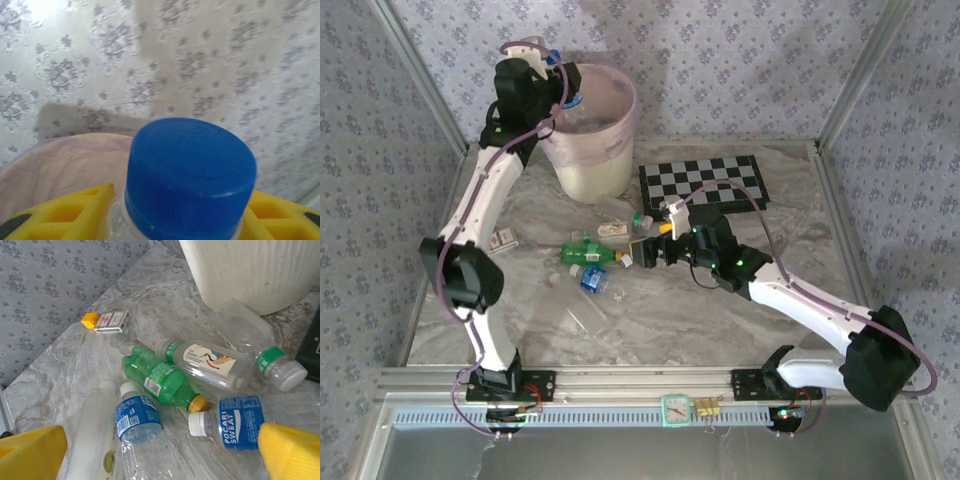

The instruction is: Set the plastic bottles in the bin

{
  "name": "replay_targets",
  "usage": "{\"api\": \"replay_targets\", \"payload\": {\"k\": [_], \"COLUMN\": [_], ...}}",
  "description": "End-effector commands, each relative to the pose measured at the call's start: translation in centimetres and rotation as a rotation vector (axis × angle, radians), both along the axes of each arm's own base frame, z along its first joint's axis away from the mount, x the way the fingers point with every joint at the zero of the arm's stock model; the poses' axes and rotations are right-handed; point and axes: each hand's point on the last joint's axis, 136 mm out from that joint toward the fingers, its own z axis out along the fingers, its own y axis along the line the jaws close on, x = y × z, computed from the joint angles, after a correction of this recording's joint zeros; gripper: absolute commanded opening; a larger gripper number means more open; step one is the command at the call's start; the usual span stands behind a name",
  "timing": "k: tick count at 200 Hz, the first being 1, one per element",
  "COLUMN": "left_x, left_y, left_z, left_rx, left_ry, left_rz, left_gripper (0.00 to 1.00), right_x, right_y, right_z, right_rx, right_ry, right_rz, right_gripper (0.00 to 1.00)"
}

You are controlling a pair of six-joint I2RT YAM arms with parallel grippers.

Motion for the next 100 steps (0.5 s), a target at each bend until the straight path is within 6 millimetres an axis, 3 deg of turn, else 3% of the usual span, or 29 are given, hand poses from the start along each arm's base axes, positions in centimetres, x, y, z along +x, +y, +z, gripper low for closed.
{"api": "replay_targets", "payload": {"k": [1,32,59,100], "left_x": [1.6,4.3,5.5,5.6], "left_y": [0.1,-0.5,-0.9,-0.9], "left_z": [-0.8,-4.6,-7.1,-6.6], "left_rx": [0.055,0.096,0.115,0.098], "left_ry": [0.034,0.137,0.218,0.217], "left_rz": [0.012,0.007,-0.001,0.000], "left_gripper": [0.51,0.53,0.58,0.80], "right_x": [0.1,0.2,0.1,0.1], "right_y": [-1.5,-2.3,-2.7,-3.3], "right_z": [0.3,0.1,-0.1,-0.4], "right_rx": [-0.015,-0.040,-0.051,-0.055], "right_ry": [-0.018,-0.016,-0.002,0.001], "right_rz": [-0.061,-0.093,-0.110,-0.140], "right_gripper": [1.00,1.00,1.00,1.00]}}
